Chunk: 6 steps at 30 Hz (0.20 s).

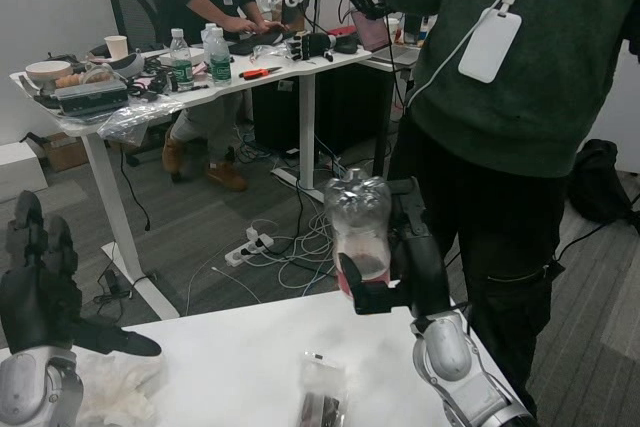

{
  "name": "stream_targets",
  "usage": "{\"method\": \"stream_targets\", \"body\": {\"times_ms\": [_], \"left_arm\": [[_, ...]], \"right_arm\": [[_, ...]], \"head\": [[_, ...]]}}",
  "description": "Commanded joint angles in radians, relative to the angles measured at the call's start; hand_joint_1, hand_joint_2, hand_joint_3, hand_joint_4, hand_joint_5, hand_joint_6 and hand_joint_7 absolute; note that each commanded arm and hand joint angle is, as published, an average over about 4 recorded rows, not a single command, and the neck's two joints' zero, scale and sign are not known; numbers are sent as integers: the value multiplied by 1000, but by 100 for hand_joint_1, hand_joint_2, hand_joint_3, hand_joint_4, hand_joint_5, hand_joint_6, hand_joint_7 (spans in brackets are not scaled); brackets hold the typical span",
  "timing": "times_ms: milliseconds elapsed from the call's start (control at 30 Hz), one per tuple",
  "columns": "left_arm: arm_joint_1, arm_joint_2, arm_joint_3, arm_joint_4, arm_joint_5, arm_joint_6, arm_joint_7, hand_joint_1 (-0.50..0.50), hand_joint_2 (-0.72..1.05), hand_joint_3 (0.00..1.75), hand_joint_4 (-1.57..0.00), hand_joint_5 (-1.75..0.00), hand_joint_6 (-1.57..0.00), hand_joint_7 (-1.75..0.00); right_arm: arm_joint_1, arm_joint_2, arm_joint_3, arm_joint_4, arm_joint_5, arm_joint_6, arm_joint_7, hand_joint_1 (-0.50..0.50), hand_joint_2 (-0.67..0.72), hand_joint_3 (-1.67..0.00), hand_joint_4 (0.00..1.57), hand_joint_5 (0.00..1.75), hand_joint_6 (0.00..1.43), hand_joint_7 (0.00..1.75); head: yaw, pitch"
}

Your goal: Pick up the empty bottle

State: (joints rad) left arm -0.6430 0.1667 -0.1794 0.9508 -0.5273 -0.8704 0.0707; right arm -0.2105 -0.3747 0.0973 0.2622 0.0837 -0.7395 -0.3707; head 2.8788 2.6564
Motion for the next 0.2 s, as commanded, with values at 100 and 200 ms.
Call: {"method": "stream_targets", "body": {"times_ms": [100, 200], "left_arm": [[44, -9, -2, -48, 6, -5, -3, -50, -64, 0, -4, 0, 0, 0], [52, -12, -4, -57, 7, -5, -2, -50, -64, 0, -1, 0, 0, 0]], "right_arm": [[-14, -36, 12, 11, 22, -35, -16, -33, -35, -159, 74, 165, 29, 161], [-13, -43, 15, 10, 26, -41, -22, -33, -39, -159, 75, 165, 29, 161]], "head": [[6, 16], [3, 14]]}}
